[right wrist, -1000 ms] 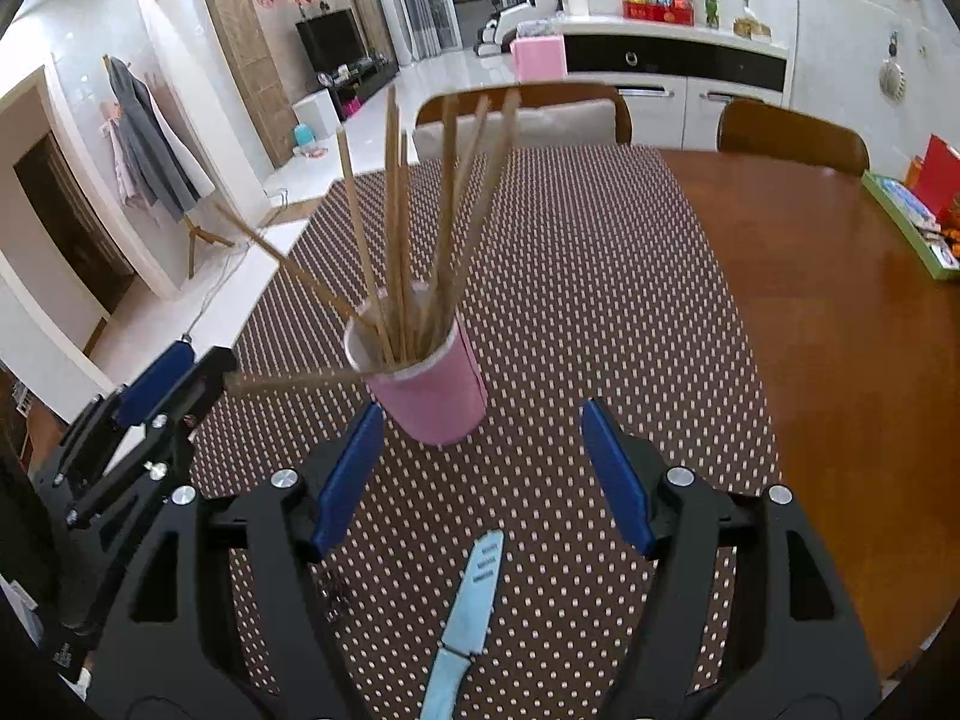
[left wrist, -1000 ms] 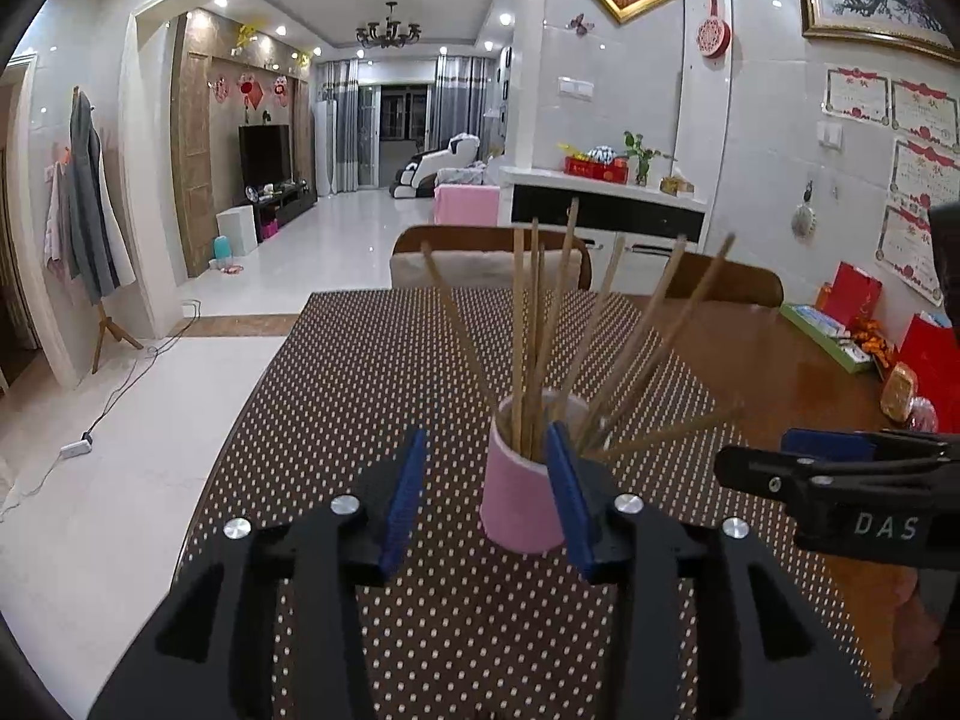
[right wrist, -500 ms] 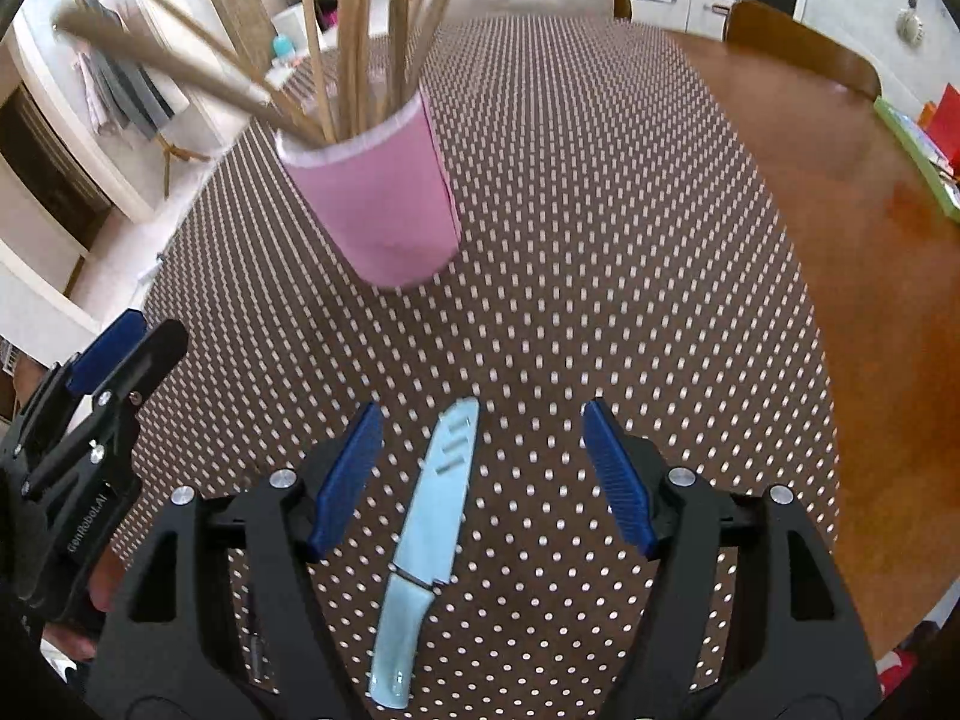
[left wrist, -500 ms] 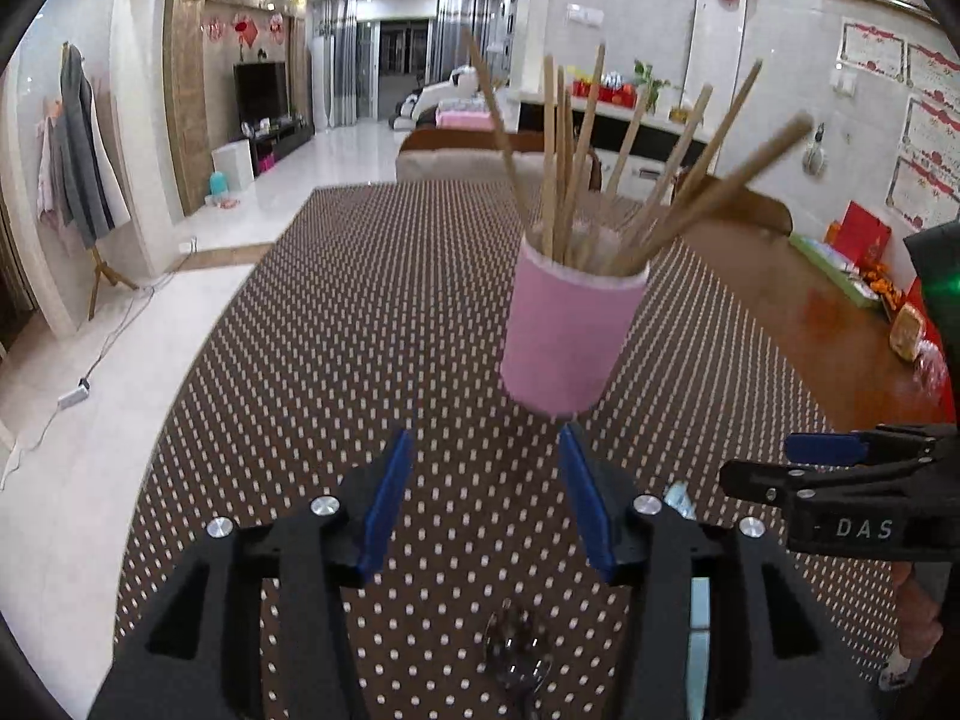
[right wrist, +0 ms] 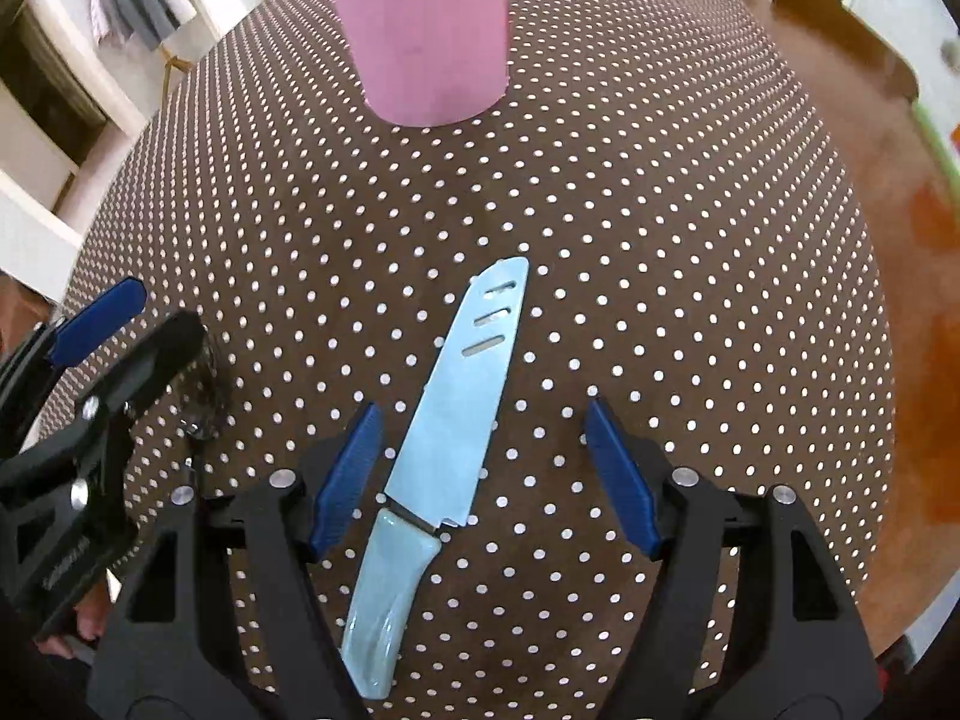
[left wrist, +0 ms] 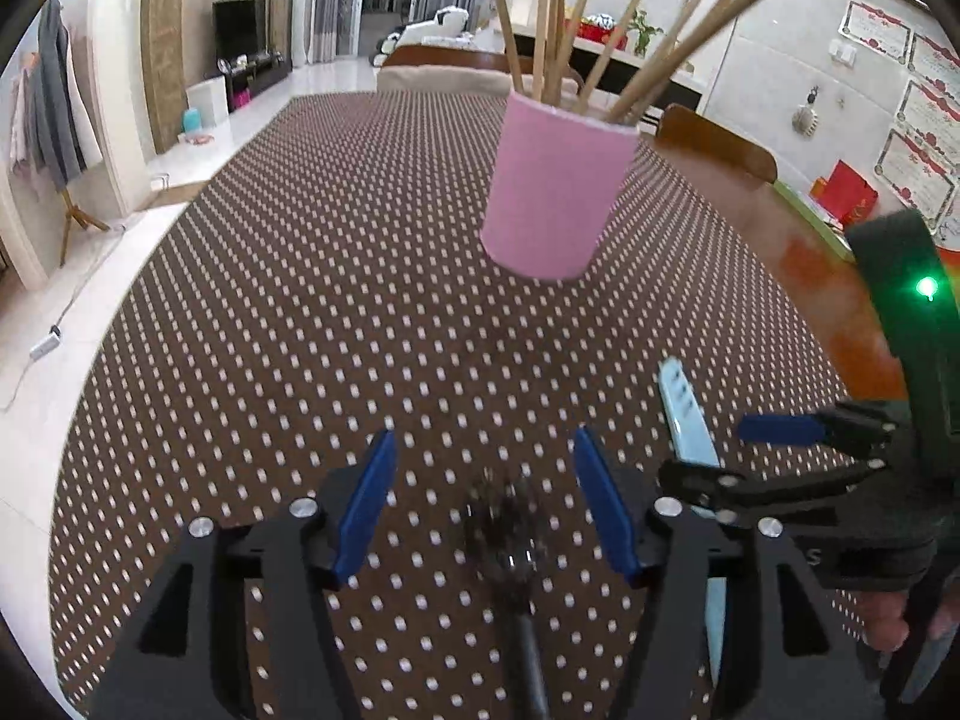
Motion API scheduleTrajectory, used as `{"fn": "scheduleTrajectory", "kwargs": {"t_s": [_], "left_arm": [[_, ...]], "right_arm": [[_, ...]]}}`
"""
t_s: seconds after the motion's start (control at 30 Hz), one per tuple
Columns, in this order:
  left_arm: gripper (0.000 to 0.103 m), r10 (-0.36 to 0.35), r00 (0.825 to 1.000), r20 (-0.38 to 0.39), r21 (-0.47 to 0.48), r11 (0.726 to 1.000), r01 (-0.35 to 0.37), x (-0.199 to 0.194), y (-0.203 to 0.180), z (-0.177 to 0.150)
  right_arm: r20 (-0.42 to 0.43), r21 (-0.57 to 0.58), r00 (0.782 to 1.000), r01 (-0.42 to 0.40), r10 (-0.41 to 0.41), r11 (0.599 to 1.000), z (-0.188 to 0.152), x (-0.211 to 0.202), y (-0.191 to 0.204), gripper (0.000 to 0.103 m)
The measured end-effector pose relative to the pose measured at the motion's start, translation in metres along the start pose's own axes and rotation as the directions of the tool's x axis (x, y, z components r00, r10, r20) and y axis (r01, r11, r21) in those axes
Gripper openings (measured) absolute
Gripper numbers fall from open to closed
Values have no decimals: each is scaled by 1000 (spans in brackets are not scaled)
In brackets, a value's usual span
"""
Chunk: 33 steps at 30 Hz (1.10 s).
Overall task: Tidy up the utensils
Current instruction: 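Close the right tool on the knife handle while the left tool grasps the dark spoon, then lift the knife and spoon in both tools up over the pink cup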
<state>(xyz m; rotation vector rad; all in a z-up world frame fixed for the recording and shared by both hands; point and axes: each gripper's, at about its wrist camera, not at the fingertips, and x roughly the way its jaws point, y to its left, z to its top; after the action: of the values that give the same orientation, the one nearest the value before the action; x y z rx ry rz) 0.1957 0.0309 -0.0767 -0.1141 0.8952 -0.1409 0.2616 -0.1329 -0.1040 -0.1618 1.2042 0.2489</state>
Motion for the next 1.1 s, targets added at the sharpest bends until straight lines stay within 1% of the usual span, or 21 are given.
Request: {"fn": "scheduleTrajectory", "kwargs": {"t_s": [0.07,0.1,0.13,0.17,0.27,0.3,0.4,0.43,0.47,0.5,0.53,0.67,0.77,0.93,1.1], "left_arm": [[67,-13,1000,-17,-8,1000,13,0,0,-6],[68,-16,1000,-25,-14,1000,16,0,1,-9],[71,-15,999,-29,-18,1000,14,1,1,-12],[72,-8,999,-37,-22,1000,7,3,1,-15],[73,13,998,-54,-34,999,-15,10,1,-20],[73,17,999,-43,-29,999,-18,9,0,-21],[72,33,999,-41,4,999,-33,10,-4,-25],[67,52,998,-35,26,998,-51,10,-7,-27],[51,87,996,-22,40,995,-86,10,-8,-28],[43,119,993,-13,53,992,-118,10,-10,-29],[34,166,986,2,65,984,-165,11,-10,-30],[34,137,991,-1,37,990,-137,10,-3,-27],[34,147,989,-6,18,989,-147,11,1,-22],[34,143,990,-11,-13,990,-143,12,11,-12],[34,139,990,18,-17,990,-139,5,10,0]], "right_arm": [[26,-37,1000,-15,16,999,-4,-1,9,58],[29,-55,999,-23,24,998,-4,-2,14,48],[33,-59,999,-25,27,998,-5,-3,16,35],[34,-56,999,-24,26,998,-6,-4,18,32],[40,-35,999,-33,34,999,-6,-4,18,32],[44,-30,998,-37,38,999,-7,-4,19,32],[44,-7,998,-55,55,998,-7,-9,12,30],[41,2,997,-61,61,998,-7,-12,2,29],[40,9,997,-66,66,998,-7,-14,-9,29],[38,18,997,-73,72,997,-8,-15,-12,28],[36,25,996,-77,76,997,-8,-16,-14,28],[33,43,994,-102,100,994,-6,-16,-27,27],[39,56,992,-122,120,991,-4,-21,-34,26],[74,65,989,-133,128,989,-2,-40,-48,26],[116,89,985,-140,129,986,4,-57,-69,26]]}}
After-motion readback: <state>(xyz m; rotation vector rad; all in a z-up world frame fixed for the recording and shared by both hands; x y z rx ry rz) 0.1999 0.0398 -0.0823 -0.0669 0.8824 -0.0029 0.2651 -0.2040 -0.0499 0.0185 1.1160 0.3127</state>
